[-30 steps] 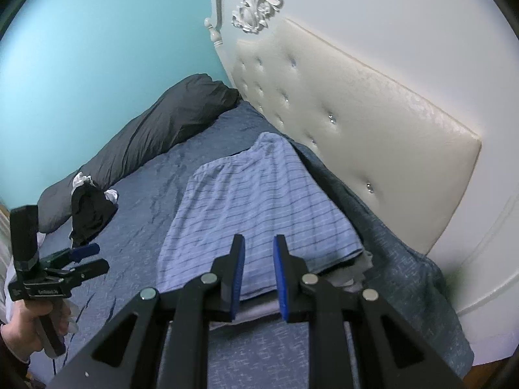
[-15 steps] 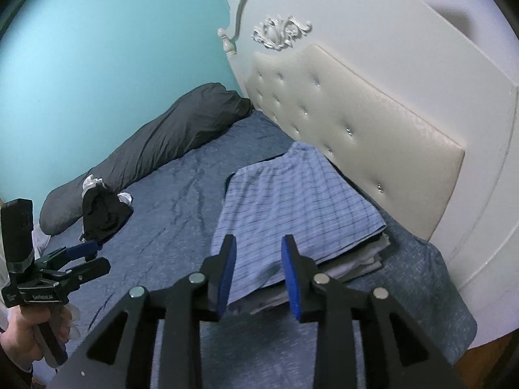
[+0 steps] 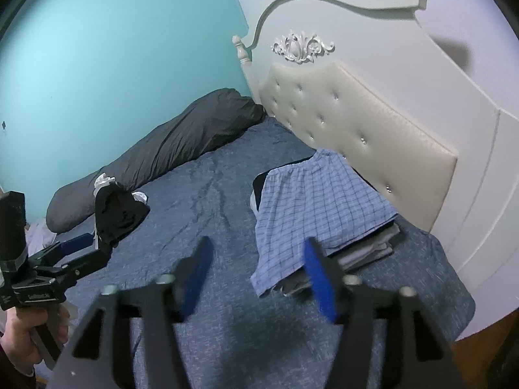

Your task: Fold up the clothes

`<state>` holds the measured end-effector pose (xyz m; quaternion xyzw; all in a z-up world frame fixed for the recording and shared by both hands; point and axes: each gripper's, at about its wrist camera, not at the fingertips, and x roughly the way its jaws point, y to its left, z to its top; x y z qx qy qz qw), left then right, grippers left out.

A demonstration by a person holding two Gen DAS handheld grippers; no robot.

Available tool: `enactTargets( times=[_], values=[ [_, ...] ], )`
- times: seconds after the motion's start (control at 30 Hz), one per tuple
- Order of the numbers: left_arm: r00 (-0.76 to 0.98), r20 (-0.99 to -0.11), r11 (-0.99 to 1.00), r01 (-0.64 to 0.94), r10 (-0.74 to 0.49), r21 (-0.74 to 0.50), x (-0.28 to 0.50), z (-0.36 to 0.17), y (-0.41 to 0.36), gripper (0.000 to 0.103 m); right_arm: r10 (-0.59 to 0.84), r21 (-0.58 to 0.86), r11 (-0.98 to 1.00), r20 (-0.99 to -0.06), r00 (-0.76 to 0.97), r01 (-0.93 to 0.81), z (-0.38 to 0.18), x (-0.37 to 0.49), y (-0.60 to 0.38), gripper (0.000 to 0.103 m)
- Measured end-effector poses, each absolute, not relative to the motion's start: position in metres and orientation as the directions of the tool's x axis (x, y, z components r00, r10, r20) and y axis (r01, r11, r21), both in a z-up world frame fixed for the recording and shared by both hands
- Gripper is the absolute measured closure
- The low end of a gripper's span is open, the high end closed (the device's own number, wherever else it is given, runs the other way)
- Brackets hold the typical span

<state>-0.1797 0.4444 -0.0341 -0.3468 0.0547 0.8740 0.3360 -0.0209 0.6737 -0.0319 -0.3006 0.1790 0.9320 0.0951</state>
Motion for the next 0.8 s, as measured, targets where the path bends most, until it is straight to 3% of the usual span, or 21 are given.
enactTargets(
  times=[0.33,0.8],
  values=[
    [-0.565,-0.620,-0.778,-0.616,0.545,-0.123,-0.151,-0.016,0.408,0.000,0.105,0.261,-0.914,-0.586,-0.804,-0.310,-0.015,0.003,0.639,0.019],
    [-0.608,-0.595,-0.802,-0.588,0.526,-0.109,-0.120,0.002,0.364,0.000,0.106,0.233,-0.930,-0.568,-0.816,-0.283,0.002,0.032,0.593,0.013]
  ],
)
